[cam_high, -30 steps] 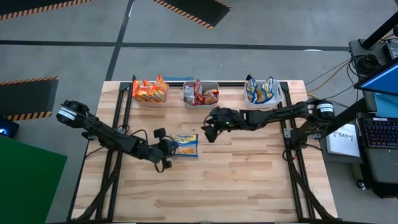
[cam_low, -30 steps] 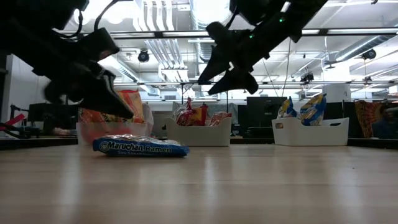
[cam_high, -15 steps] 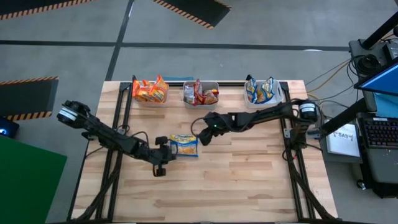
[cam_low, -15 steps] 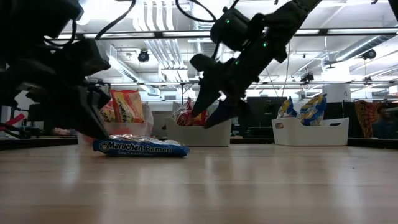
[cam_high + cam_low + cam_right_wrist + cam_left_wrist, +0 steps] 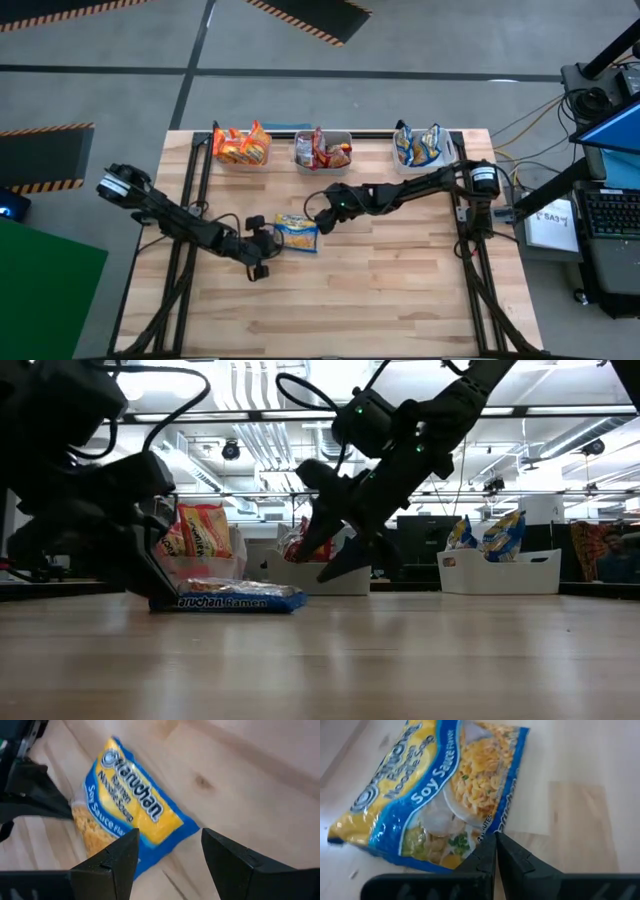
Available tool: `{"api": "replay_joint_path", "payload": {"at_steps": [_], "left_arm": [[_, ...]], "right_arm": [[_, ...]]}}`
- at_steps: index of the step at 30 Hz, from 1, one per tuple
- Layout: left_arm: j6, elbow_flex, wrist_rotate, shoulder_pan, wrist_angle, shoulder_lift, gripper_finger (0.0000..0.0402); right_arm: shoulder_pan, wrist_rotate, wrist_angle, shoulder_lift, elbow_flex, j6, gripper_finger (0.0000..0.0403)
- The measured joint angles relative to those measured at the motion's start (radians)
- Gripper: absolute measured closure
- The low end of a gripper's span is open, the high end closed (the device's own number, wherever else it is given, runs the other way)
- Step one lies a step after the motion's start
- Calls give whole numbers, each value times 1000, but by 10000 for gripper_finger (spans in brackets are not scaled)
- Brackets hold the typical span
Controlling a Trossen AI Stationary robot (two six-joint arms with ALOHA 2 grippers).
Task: Sort Maruchan noodles
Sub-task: Put the blue noodle pack into the white bin
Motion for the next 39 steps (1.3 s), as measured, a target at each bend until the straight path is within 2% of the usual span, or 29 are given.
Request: {"api": "replay_joint_path", "payload": {"at_steps": [3,11,17,26,29,35,39], "left_arm": [[-17,0,-13,0,25,37,402],[-34,2,-29,0,142,133,402],[-32,3,-42,0,169,167,401],[-30,1,-39,0,184,174,402],[-28,0,-39,0,189,175,402],[-27,0,-38,0,190,175,402],[-23,-1,-37,0,191,175,402]], "right_arm": [[0,-33,-1,15,0,23,191],[0,-34,3,46,-1,28,128],[0,-33,13,46,-1,24,102],[3,5,46,51,-3,6,105],[8,7,104,82,-3,1,108],[13,-24,338,185,-2,-18,106],[19,-45,389,211,-1,-69,114]]}}
